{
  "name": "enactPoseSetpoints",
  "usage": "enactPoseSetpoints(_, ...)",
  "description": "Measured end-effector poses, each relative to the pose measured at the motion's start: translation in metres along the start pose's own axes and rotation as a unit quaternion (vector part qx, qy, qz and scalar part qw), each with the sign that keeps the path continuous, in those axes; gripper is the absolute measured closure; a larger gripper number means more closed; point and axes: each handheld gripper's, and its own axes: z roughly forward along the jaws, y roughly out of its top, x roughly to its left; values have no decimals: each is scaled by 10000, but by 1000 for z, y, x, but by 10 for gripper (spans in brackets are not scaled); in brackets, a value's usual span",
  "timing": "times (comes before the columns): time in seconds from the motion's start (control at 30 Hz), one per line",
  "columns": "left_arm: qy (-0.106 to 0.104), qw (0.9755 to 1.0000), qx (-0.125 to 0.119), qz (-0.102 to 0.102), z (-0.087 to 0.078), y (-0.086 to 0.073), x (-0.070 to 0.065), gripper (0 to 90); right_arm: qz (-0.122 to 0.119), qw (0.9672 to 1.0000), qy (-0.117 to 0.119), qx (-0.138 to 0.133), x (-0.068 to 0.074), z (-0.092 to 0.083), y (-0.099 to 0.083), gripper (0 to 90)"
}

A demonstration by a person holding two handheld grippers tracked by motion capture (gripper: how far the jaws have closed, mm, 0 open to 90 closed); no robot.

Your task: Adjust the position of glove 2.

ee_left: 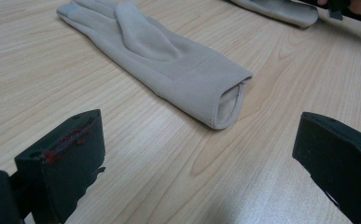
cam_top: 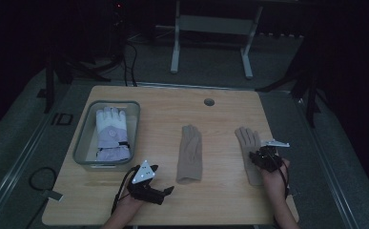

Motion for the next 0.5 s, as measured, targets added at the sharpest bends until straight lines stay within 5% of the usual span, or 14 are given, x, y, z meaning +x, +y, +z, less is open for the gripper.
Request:
enactPoseSetpoints(0.07,-9,10000,-5,-2,0,0,0,24,-35,10000,-25,-69,-2,-4,2,627)
enactPoseSetpoints(0.23,-12,10000,-27,-24,-1,0,1,24,-317,9986,330,-281,-11,-12,8,563)
enactPoseSetpoints(0.27,-13,10000,-38,-31,-1,0,1,24,-592,9972,351,-293,-14,-16,11,562)
enactPoseSetpoints(0.5,-17,10000,-6,0,-1,0,1,24,-1319,9862,936,-351,-26,-21,12,561)
